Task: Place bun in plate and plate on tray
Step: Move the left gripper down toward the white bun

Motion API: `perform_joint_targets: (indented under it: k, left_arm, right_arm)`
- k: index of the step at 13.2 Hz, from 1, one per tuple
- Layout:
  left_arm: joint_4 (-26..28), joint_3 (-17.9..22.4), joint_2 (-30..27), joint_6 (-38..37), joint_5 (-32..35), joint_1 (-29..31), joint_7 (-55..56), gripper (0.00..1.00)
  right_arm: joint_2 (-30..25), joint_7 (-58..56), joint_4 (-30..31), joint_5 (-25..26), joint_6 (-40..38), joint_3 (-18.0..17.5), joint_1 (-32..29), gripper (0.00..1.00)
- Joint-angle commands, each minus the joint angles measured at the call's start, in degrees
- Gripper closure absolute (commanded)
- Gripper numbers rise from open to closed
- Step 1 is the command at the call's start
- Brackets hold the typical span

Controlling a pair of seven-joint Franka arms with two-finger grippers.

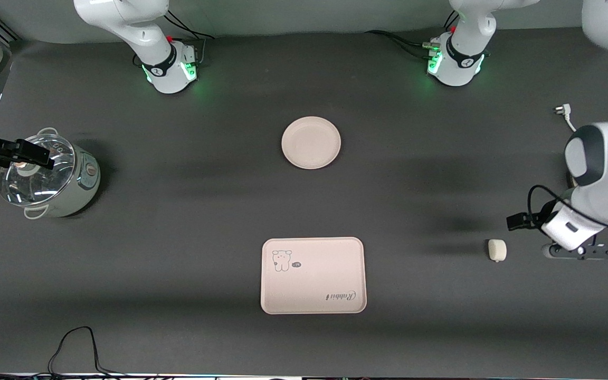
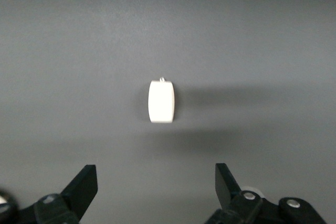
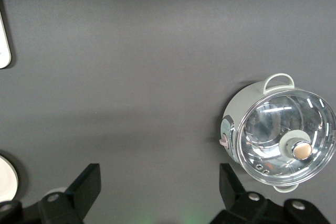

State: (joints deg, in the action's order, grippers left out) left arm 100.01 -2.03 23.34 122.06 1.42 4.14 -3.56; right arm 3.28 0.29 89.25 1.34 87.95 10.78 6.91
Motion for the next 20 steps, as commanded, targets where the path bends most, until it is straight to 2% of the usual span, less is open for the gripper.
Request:
perform_joint_targets:
  k: [1,3,7,8,11,12,14,18,20]
  left_arm:
    - [-1.22,-0.08,6.95,7.01,0.95,0.16,-1.89,0.0]
    - [-1.22,0.01,11.36,11.16,1.13,0.25,-3.55,0.0]
    - [-1.22,0.01,15.06,15.48,1.13,1.13,-6.01,0.0]
    - [-1.13,0.1,15.33,15.48,1.13,1.22,-6.54,0.05]
    - [-1.22,0.1,15.42,15.48,1.13,1.13,-6.64,0.44]
    - [-1.22,0.1,15.42,15.48,1.13,1.13,-6.64,0.53]
    - [-1.31,0.01,15.42,15.48,1.13,1.13,-6.55,0.66]
    - [-1.4,0.01,14.29,14.17,1.13,1.13,-6.29,0.66]
    - [-1.48,-0.34,10.17,8.67,0.17,0.87,-5.23,0.65]
  right_arm:
    - [-0.91,-1.17,0.93,0.5,0.46,-0.23,-0.32,0.0]
    - [-0.82,-1.08,1.02,0.5,0.46,-0.23,-0.32,0.0]
    - [-0.73,-1.17,1.19,0.5,0.46,-0.23,-0.4,0.0]
    - [-0.82,-1.17,1.19,0.5,0.46,-0.23,-0.4,0.0]
    - [-0.82,-1.17,1.37,0.5,0.46,-0.23,-0.4,0.0]
    - [-0.82,-1.17,1.46,0.5,0.55,-0.23,-0.4,0.0]
    - [-0.82,-1.17,1.46,0.5,0.55,-0.23,-0.4,0.0]
    - [-0.82,-1.17,1.55,0.5,0.55,-0.23,-0.4,0.0]
    - [-0.82,-1.17,1.55,0.5,0.55,-0.23,-0.4,0.0]
